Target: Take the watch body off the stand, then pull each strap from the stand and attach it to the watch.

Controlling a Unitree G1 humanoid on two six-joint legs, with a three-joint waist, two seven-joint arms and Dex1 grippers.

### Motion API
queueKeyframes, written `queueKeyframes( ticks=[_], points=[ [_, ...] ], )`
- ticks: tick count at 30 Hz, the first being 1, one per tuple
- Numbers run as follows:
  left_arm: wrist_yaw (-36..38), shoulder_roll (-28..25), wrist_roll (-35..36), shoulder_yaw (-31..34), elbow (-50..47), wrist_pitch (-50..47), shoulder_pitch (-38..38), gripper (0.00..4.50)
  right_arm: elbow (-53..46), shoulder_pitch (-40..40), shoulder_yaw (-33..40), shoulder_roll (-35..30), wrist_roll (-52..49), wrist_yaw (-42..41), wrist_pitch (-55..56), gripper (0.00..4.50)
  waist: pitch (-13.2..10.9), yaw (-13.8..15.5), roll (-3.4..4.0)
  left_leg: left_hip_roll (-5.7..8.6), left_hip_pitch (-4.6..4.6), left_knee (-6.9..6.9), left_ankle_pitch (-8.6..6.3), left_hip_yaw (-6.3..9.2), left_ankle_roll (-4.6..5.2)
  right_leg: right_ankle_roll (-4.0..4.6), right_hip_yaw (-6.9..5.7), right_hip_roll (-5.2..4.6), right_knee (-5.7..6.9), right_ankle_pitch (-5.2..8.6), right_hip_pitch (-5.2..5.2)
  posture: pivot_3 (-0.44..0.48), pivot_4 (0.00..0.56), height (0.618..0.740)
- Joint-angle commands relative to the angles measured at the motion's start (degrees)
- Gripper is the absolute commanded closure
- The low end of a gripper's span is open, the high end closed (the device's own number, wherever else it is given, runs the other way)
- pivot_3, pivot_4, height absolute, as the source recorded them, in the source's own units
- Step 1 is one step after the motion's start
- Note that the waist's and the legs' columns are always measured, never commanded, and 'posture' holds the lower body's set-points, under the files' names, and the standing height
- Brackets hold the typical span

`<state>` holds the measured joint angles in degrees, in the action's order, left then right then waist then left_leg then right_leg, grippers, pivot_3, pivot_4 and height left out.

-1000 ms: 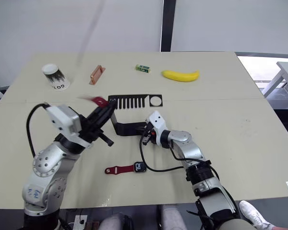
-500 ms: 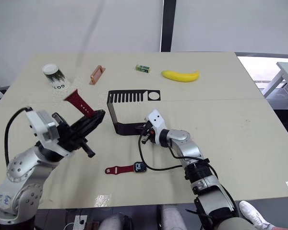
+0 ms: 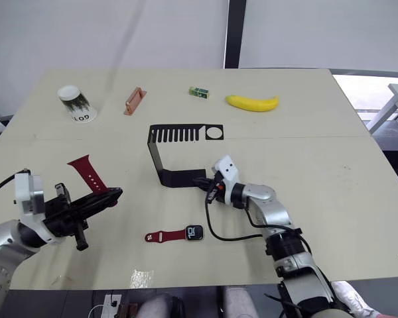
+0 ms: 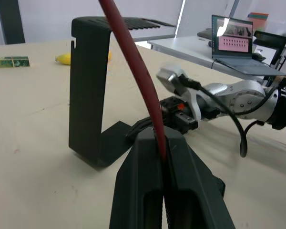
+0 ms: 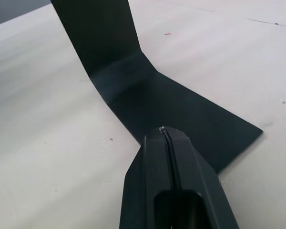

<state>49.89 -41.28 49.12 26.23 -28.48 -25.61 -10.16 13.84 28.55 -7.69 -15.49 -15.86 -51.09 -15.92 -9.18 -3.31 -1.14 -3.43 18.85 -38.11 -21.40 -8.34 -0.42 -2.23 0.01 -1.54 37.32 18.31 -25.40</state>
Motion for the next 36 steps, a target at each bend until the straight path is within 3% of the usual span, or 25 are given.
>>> queueKeyframes(
  ticks=[1,3,7,10,12,13,19,22,27,33,36],
  points=[
    [4.80,-1.30,1.02,0.59,-0.08,0.68,-0.78,4.47,-11.30,-4.75,4.85,-4.06,-7.74,-5.42,-2.11,4.50,-0.04,0.01,0.04,-0.01,0.22,0.00,0.00,0.02,0.00,-0.01,-0.03,0.01,-0.03,0.00,-0.20,0.000,0.150,0.738],
    [6.62,-1.66,1.18,0.08,-0.44,0.35,-1.37,4.47,-16.69,-8.98,7.43,-7.16,-10.86,-6.63,-3.54,4.50,-0.05,0.00,0.05,-0.02,0.34,0.05,0.00,0.06,0.01,-0.02,-0.10,0.02,-0.14,0.00,-0.28,0.000,0.150,0.738],
    [8.75,-1.77,-1.01,-2.78,-1.18,1.27,-1.82,4.50,-24.87,-18.37,13.48,-13.48,-14.69,-7.35,-4.34,2.74,-0.11,0.04,0.05,-0.03,0.36,0.13,-0.03,0.08,0.04,-0.06,-0.12,0.03,-0.35,-0.01,-0.21,0.000,0.150,0.738],
    [8.77,-1.08,-2.44,-5.77,-0.91,1.81,-0.62,4.50,-28.32,-25.26,18.40,-16.44,-17.19,-6.06,-5.78,1.09,-0.14,0.08,0.01,-0.03,0.30,0.08,-0.03,0.07,0.05,-0.10,-0.09,0.04,-0.38,-0.03,-0.10,0.000,0.150,0.738],
    [9.21,-1.49,-5.38,-9.04,-0.34,2.64,0.73,4.50,-30.20,-30.63,21.61,-17.94,-18.90,-6.08,-6.72,0.21,-0.15,0.12,0.00,-0.02,0.29,0.05,0.02,0.04,0.03,-0.10,-0.05,0.06,-0.38,-0.03,-0.07,0.000,0.150,0.738],
    [9.43,-1.66,-6.42,-10.10,0.07,2.99,1.28,4.50,-30.84,-32.39,22.66,-18.27,-19.63,-5.84,-7.14,0.07,-0.15,0.23,0.00,-0.01,0.26,0.05,0.05,0.04,0.03,-0.10,-0.04,0.06,-0.35,-0.03,-0.06,0.000,0.150,0.738],
    [8.54,-0.47,-5.66,-17.01,1.25,-0.74,9.69,4.50,-33.55,-38.28,26.39,-17.26,-25.99,-4.22,-10.68,0.07,-0.16,0.07,-0.02,0.05,0.19,0.04,0.17,-0.02,0.05,-0.13,0.09,0.08,-0.24,-0.18,-0.01,0.000,0.150,0.738],
    [6.96,1.93,-5.30,-20.58,1.28,-2.64,14.17,4.50,-37.90,-39.02,26.76,-15.79,-35.48,-2.05,-16.99,0.07,-0.17,0.23,0.00,0.05,0.18,0.04,0.18,-0.02,0.04,-0.15,0.10,0.10,-0.20,-0.19,-0.02,0.000,0.150,0.738],
    [6.67,5.80,-2.96,-26.10,2.04,-7.72,19.94,4.50,-45.95,-35.39,21.83,-13.43,-49.72,6.29,-26.36,0.07,-0.17,0.20,-0.02,0.05,0.19,-0.06,0.21,-0.01,0.03,-0.19,0.12,0.10,-0.12,-0.21,-0.02,0.000,0.150,0.738],
    [6.44,9.92,-6.19,-30.94,4.95,-7.49,24.51,4.50,-47.41,-28.05,15.48,-8.74,-54.80,17.28,-29.53,0.07,-0.16,0.35,-0.02,0.07,0.22,-0.13,0.25,0.01,0.02,-0.19,0.12,0.10,-0.08,-0.21,-0.04,0.000,0.150,0.738],
    [6.99,10.71,-7.23,-32.24,5.74,-7.20,24.98,4.50,-47.32,-26.81,14.56,-8.25,-56.14,18.44,-29.81,0.07,-0.16,0.43,-0.02,0.09,0.24,-0.14,0.26,0.01,0.04,-0.20,0.12,0.10,-0.09,-0.21,-0.06,0.000,0.150,0.738]
  ],
)
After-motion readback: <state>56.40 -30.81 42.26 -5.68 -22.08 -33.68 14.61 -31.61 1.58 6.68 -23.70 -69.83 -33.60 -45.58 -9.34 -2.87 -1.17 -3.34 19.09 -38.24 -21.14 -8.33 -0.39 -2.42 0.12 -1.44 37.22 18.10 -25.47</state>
